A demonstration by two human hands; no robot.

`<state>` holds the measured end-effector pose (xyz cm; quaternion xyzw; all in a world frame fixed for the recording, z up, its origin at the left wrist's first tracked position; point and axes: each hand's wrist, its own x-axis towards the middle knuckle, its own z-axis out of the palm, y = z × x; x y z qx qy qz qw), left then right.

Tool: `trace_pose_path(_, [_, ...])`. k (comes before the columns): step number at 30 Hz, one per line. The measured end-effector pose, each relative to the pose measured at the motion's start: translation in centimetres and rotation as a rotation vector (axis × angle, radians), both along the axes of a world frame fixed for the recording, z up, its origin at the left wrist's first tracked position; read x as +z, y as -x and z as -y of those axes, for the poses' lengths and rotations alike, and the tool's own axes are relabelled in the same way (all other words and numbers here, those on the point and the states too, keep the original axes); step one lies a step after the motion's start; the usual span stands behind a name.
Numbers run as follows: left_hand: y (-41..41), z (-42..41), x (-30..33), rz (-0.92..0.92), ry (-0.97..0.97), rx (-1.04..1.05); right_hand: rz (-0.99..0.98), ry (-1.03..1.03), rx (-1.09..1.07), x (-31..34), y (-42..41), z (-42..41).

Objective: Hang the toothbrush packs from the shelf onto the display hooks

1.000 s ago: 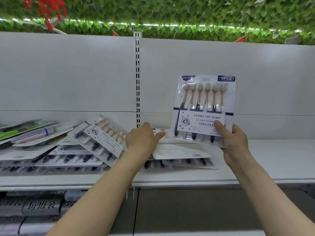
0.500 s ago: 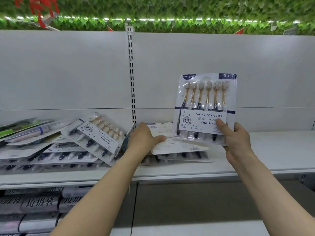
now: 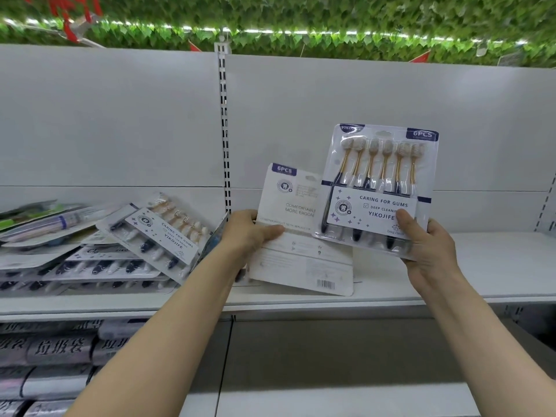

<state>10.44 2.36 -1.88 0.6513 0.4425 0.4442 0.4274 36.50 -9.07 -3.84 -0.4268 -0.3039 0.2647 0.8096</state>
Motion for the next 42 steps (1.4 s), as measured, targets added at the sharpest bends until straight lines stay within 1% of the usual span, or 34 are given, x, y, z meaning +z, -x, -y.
trace_pose_path(3, [0.1, 0.7, 0.0, 0.083, 0.029, -0.01, -0.006, -0.025, 0.036, -0.4, -0.3, 0.6])
trace_pose_path(5, [0.4, 1.4, 0.0, 0.138, 0.011, -0.003, 0.014, -0.059, 0.058, -0.6, -0.2, 1.0])
trace_pose_path(7, [1.0, 2.0, -0.1, 0.173, -0.033, 0.034, 0.017, -0.102, 0.096, -0.9, 0.0, 1.1])
trace_pose_path(11, [3.6, 3.5, -0.1, 0.23, -0.165, 0.129, -0.041, -0.179, 0.203, -1.2, 1.3, 1.0])
trace_pose_path(16, [9.4, 5.8, 0.3, 0.314, -0.273, 0.23, -0.104, -0.292, 0.438, -0.2, 5.7, 1.4])
trace_pose_path(17, [11.0, 6.3, 0.5, 0.331, -0.29, 0.25, -0.079, -0.297, 0.435, 0.1, 6.7, 1.3])
trace_pose_path(20, [17.1, 7.9, 0.4, 0.392, -0.324, 0.318, 0.023, -0.228, 0.405, 0.8, 11.0, 0.8])
trace_pose_path(22, [21.9, 8.9, 0.1, 0.404, -0.335, 0.38, 0.046, -0.181, 0.406, 1.1, 15.2, 0.4])
trace_pose_path(26, [33.8, 11.1, -1.6, 0.417, -0.338, 0.502, 0.072, -0.2, 0.435, 0.8, 26.2, -0.2])
trace_pose_path(30, [46.9, 13.8, -3.7, 0.365, -0.369, 0.642, 0.226, -0.067, 0.431, 0.1, 39.2, -1.4])
trace_pose_path(32, [53.2, 15.3, -4.8, 0.33, -0.363, 0.71, 0.261, -0.07, 0.48, -0.5, 46.3, -2.1])
trace_pose_path(34, [59.3, 16.7, -6.0, 0.314, -0.356, 0.78, 0.245, -0.08, 0.561, -1.3, 53.0, -2.8])
trace_pose_path(37, [67.7, 18.7, -7.1, 0.308, -0.356, 0.882, 0.162, -0.059, 0.696, -2.4, 62.1, -3.3])
trace_pose_path(42, [79.6, 20.5, -8.4, 0.324, -0.355, 1.021, 0.13, -0.038, 0.771, -3.8, 75.4, -4.9])
